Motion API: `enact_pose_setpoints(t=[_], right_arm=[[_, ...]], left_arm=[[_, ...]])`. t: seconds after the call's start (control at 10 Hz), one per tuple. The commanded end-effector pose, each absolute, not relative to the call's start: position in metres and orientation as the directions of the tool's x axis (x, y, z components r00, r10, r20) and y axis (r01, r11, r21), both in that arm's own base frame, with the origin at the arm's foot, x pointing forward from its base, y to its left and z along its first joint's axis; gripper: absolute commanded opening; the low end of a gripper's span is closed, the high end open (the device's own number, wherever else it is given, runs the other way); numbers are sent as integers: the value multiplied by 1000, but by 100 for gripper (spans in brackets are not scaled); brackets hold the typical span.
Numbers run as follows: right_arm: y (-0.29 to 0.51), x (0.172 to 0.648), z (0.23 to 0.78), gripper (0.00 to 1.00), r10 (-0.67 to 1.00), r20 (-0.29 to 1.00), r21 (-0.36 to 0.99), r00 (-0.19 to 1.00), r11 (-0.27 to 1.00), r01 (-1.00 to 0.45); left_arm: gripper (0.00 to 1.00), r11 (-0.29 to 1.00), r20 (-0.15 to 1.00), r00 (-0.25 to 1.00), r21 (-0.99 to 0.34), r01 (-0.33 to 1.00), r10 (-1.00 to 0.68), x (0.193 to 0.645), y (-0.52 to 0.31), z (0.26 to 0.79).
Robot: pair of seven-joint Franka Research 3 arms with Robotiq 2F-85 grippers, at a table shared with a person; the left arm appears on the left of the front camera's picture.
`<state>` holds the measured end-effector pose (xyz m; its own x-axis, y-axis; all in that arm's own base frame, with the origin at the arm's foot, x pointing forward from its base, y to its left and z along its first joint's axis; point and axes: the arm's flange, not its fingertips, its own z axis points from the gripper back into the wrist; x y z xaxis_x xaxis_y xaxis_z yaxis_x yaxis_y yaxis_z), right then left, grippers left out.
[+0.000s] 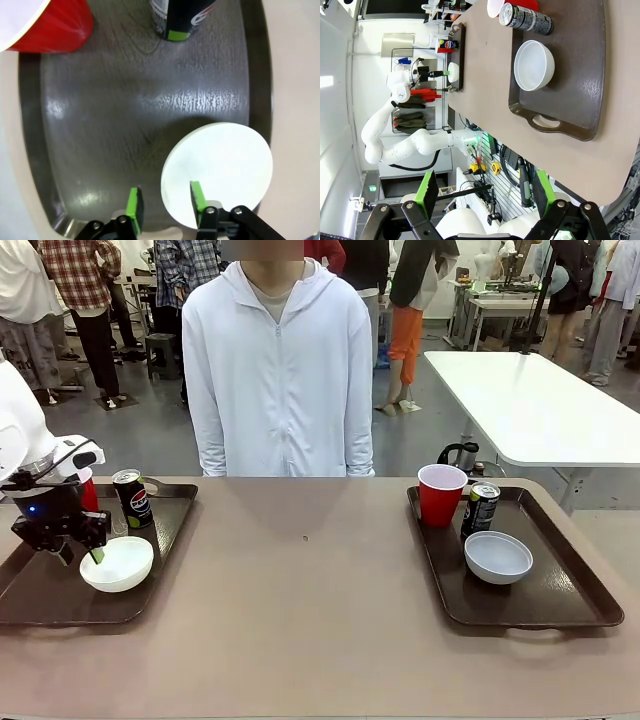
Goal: Prepare tableware on both trays.
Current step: Pick up a Picnic Bowl from the table and place it on a Handle tray.
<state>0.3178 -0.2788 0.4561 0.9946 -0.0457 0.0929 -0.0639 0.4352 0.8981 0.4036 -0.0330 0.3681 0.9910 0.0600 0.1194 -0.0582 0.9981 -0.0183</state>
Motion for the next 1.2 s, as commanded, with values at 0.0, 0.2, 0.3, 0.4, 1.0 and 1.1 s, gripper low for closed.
enact_pose_setpoints(t=[0.0,0.2,0.3,0.4,1.0,1.1], right_arm=[[-278,316,457,99,-48,98,901,994,428,-68],[-278,316,457,99,-48,98,901,994,428,-68],[-278,316,457,99,-48,98,901,994,428,-68],[-278,316,457,99,-48,98,901,994,428,-68],[-278,316,457,99,-48,98,901,994,428,-68],[-278,316,457,99,-48,98,901,994,428,-68]], left_arm=[[100,998,114,992,17,-64,62,390,-39,391],[73,1000,88,996,-1,-17,17,377,-42,416],[82,1000,93,996,-2,3,-3,370,-43,429],[93,1000,100,995,-9,25,-24,364,-43,441],[100,1000,104,995,-2,10,-9,364,-45,441],[100,1000,104,995,-2,10,-9,364,-45,441]])
